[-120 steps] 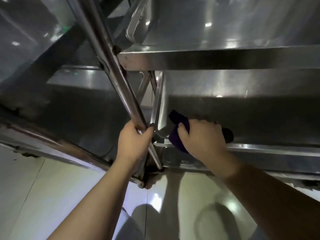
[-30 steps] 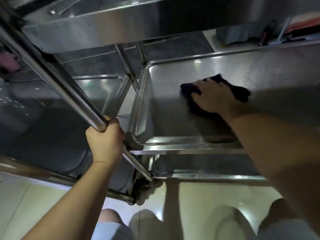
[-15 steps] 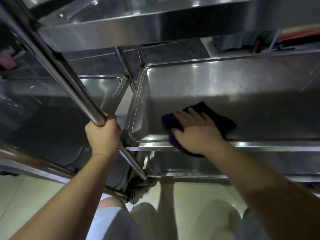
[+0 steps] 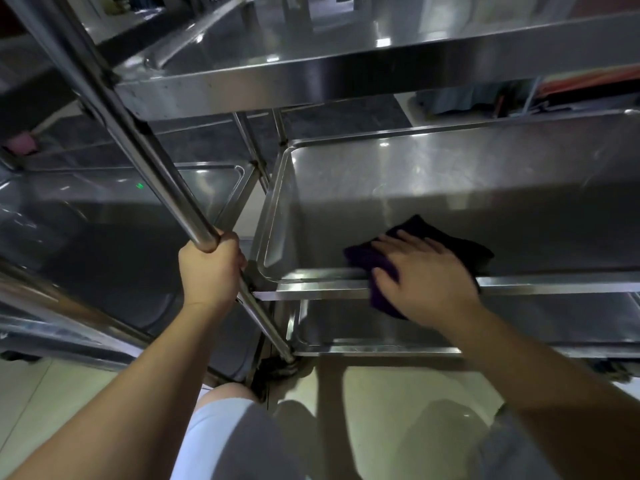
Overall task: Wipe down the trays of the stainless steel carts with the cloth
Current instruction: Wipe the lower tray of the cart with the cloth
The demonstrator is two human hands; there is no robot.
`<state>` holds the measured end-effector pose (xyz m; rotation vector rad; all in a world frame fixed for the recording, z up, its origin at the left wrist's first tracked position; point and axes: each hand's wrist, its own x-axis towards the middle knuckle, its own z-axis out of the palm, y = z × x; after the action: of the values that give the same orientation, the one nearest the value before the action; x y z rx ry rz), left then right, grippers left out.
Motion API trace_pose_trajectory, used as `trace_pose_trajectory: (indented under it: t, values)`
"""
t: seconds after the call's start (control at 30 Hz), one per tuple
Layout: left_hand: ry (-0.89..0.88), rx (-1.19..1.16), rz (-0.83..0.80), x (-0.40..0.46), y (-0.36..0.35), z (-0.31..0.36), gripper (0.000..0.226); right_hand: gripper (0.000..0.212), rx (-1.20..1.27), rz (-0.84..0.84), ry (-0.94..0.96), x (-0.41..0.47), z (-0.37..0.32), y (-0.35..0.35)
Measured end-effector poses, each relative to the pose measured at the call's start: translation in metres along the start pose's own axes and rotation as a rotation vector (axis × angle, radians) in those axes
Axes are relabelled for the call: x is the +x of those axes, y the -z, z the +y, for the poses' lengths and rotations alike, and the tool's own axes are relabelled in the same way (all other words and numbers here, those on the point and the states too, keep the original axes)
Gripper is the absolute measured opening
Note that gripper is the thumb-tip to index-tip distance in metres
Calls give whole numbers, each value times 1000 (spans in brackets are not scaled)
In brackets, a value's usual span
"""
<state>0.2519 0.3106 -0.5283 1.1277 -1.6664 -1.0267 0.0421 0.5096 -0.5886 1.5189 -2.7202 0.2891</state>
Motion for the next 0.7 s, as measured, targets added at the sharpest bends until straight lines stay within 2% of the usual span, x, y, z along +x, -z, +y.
trace_pose_trajectory:
  t: [0.13,0.23,0.5,0.63,0.7]
  values:
    - [48,55,-4,-4,3,3,22,69,-33,5,-117,-26,80,18]
    - [49,68,0,-8,4,7,23,71,-55,-6,-186,-39,115,27]
    - [92,88,18,-11,7,-2,20,68,-76,4,-206,-45,114,28]
    - [139,331,-64,-32,10,-22,19,68,-66,16,-203,-44,115,26]
    - [176,490,-116,-47,12,-37,29,69,-66,11,-196,-45,115,26]
